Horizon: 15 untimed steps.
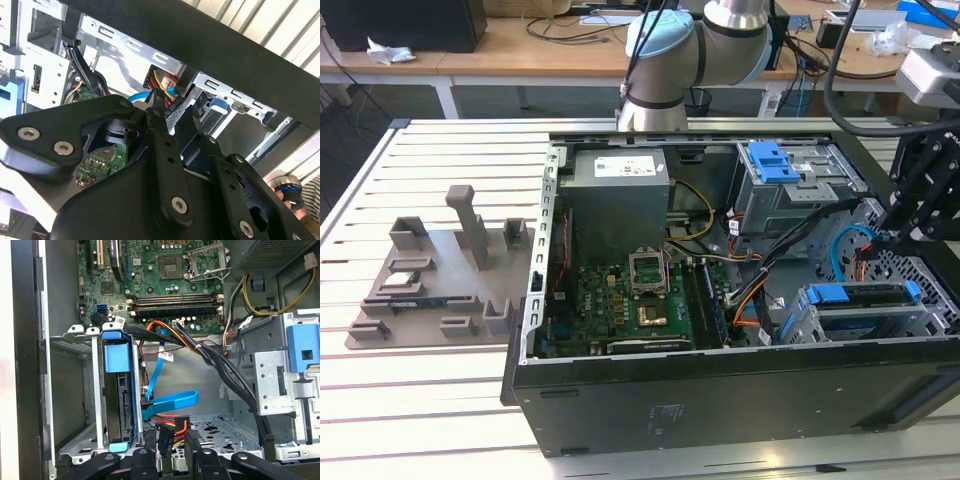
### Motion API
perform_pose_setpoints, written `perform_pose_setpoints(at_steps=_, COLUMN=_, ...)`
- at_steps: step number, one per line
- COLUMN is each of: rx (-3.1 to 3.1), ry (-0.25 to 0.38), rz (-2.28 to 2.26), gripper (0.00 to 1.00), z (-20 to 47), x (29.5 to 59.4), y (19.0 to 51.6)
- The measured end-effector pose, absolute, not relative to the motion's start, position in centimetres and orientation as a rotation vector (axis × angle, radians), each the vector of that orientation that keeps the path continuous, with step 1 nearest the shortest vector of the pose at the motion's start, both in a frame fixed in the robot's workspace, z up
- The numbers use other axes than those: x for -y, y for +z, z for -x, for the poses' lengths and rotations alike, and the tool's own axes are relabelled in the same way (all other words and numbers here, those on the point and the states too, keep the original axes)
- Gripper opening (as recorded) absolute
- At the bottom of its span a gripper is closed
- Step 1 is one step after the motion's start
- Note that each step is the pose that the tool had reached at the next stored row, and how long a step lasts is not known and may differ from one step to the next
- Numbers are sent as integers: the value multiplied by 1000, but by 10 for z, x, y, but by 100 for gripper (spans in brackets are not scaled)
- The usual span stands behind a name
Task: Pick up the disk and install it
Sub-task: 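Insert the first disk wire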
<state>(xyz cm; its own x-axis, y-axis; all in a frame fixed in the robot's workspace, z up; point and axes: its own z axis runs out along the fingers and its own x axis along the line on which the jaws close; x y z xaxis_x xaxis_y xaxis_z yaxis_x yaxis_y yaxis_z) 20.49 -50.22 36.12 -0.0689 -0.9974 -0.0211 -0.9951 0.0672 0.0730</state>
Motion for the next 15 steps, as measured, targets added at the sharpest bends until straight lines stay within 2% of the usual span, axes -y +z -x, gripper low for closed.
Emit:
perform_pose_setpoints(at_steps=10, rx=2269, ry=-104, rz=-2119, gripper=35, z=-205, x=504, y=360)
perform_pose_setpoints(at_steps=11, rx=2269, ry=-104, rz=-2119, gripper=22, z=-205, x=504, y=360)
perform_pose_setpoints(at_steps=12, rx=2269, ry=-104, rz=-2119, gripper=17, z=-205, x=504, y=360)
perform_pose_setpoints(at_steps=15, rx=2269, ry=-104, rz=-2119, gripper=17, z=-205, x=504, y=360)
